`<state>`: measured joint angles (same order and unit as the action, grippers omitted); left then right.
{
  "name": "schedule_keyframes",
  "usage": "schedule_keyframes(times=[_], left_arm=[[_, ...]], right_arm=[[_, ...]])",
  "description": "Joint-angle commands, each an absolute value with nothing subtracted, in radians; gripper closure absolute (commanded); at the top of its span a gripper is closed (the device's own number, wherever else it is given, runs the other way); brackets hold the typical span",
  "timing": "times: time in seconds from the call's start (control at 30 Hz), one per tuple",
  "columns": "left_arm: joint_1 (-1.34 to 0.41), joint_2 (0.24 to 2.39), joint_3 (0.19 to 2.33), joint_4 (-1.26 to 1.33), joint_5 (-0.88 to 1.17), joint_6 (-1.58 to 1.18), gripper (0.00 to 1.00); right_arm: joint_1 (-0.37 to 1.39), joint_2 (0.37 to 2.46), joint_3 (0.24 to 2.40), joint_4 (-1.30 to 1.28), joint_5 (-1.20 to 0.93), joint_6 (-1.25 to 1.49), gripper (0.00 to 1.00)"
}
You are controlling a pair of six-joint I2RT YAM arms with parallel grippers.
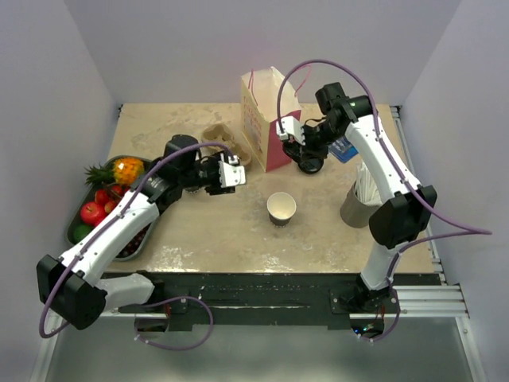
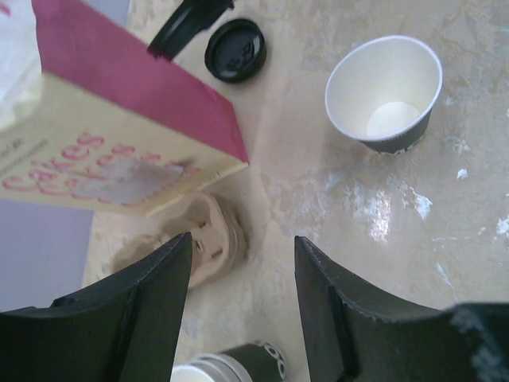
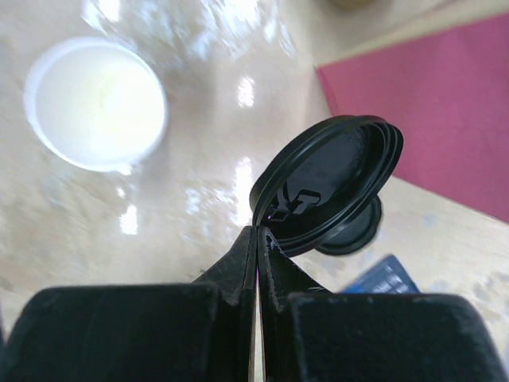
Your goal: Pack the takeout coffee
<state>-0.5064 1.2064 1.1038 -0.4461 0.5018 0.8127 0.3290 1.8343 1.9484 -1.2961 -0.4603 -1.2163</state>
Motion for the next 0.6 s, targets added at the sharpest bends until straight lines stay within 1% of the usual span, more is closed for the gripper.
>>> schedule_keyframes(times=[0.0,0.1,0.23,0.57], left_arm=[[-0.578,1.193,1.062,-0.27,0.509,0.968,0.41],[-0.623,1.212,1.058,-0.218,0.512,1.018,0.4],[-0.637,1.261,1.068,-0.172,0.554,1.116,0.4],[-0.657,1.319,1.049,-0.016,0.581,1.183,0.37]], right_arm=[[0.342,1.767,1.965,-1.376,-0.643,-1.052,1.0],[0.354,1.729,1.933,-1.371,-0.667,-1.023,1.0],[0.377,1.71,1.924,-1.384,-0.699,-0.986,1.0],[0.453,1.683,1.896,-1.368,-0.693,-0.951,1.0]])
